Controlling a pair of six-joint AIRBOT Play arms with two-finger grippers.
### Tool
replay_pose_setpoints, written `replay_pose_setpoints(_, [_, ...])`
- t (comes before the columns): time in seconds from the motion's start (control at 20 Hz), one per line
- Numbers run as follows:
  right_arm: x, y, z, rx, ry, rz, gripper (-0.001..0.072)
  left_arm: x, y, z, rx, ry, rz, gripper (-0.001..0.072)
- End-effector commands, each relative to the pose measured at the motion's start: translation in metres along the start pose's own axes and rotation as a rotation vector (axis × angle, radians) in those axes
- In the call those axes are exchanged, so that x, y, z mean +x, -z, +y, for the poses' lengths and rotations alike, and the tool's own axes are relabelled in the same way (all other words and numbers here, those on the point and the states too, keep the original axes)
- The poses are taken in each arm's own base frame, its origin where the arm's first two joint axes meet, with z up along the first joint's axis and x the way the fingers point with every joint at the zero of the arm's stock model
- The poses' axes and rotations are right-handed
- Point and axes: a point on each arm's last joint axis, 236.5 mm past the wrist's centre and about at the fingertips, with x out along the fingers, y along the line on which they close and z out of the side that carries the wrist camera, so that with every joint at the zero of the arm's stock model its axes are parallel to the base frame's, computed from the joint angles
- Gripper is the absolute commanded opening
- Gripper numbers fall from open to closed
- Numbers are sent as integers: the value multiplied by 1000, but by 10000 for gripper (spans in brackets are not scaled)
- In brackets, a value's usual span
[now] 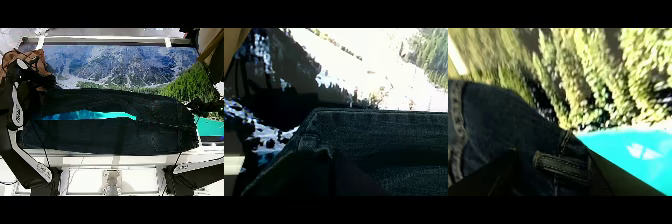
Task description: Fold the clothes and pants, and hang the long-sleeved shirts on hangers.
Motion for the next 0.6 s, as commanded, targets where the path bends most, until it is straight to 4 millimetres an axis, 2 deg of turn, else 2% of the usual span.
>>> replay_pose_setpoints(0.0, [8,32,12,-36,-85,148,495,-1,2,-1,0,3,10,17])
replay_pose_setpoints(0.1, [9,33,23,-70,-140,151,488,-1,7,-2,1,6,28,17])
replay_pose_setpoints(0.15, [9,30,27,-75,-157,138,455,-1,8,-2,1,7,35,16])
replay_pose_setpoints(0.2, [9,28,27,-78,-159,128,365,-1,9,-2,1,8,39,17])
replay_pose_setpoints(0.3, [10,28,27,-105,-159,127,113,-1,11,-3,1,10,47,17])
replay_pose_setpoints(0.35, [10,27,27,-126,-158,120,62,-1,12,-3,1,10,52,17])
replay_pose_setpoints(0.45, [9,19,25,-134,-145,91,61,-2,13,-4,1,12,55,17])
replay_pose_setpoints(0.55, [-2,1,29,-165,-132,47,61,-11,8,-6,7,9,31,17])
